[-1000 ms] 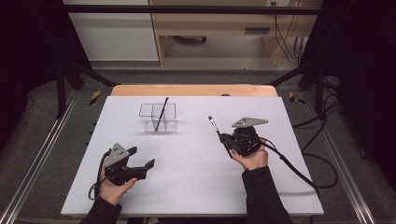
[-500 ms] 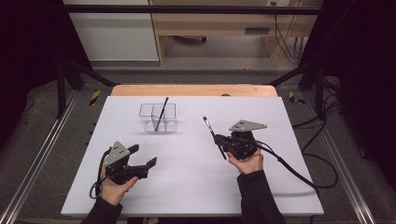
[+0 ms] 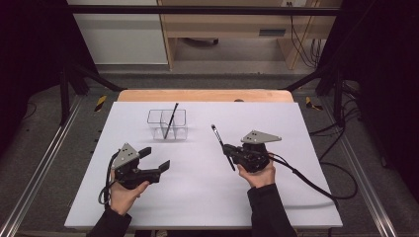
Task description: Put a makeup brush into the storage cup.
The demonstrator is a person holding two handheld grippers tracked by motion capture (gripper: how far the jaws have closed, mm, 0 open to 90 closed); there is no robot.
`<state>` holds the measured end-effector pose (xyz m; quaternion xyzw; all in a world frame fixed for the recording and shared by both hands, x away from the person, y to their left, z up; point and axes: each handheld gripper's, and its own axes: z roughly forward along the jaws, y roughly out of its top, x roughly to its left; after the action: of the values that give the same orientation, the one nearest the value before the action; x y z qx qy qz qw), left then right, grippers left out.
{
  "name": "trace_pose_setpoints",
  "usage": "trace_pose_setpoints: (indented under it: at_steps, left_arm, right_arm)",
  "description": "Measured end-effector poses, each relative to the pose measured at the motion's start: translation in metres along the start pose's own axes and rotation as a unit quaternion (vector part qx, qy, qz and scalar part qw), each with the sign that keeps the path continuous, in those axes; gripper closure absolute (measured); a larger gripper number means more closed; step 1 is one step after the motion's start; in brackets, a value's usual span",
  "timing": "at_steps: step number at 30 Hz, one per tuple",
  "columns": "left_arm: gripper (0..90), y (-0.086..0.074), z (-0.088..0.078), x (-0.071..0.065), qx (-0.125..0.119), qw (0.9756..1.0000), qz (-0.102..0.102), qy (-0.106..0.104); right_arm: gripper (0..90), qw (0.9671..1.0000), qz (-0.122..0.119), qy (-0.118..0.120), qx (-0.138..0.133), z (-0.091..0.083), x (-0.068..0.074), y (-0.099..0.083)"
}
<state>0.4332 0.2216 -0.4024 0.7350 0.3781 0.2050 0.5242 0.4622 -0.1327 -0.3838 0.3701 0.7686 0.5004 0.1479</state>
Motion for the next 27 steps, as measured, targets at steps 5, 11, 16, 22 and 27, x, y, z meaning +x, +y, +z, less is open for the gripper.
trace_pose_setpoints:
  at_steps: [5,11,16,22,27]
  left_arm:
    - [14.6,0.009,0.001,-0.001,-0.011,0.9999,-0.001,-0.002]
    - [14.6,0.020,0.006,-0.005,-0.022,0.9997,-0.001,-0.008]
    - [14.6,0.026,0.013,-0.011,-0.028,0.9995,-0.002,-0.013]
    - [14.6,0.030,0.020,-0.016,-0.031,0.9993,-0.006,-0.019]
    - [14.7,0.034,0.027,-0.022,-0.035,0.9989,-0.008,-0.028]
  right_arm:
    - [84.3,1.0000,-0.002,0.005,-0.003,0.000,0.003,-0.002]
    - [84.3,0.9999,0.001,0.011,-0.008,-0.003,0.006,-0.003]
    - [84.3,0.9999,0.000,0.014,-0.009,-0.002,0.007,-0.004]
    - [84.3,0.9998,-0.002,0.020,-0.009,0.000,0.009,-0.006]
    - [84.3,0.9997,-0.002,0.022,-0.015,-0.001,0.010,-0.007]
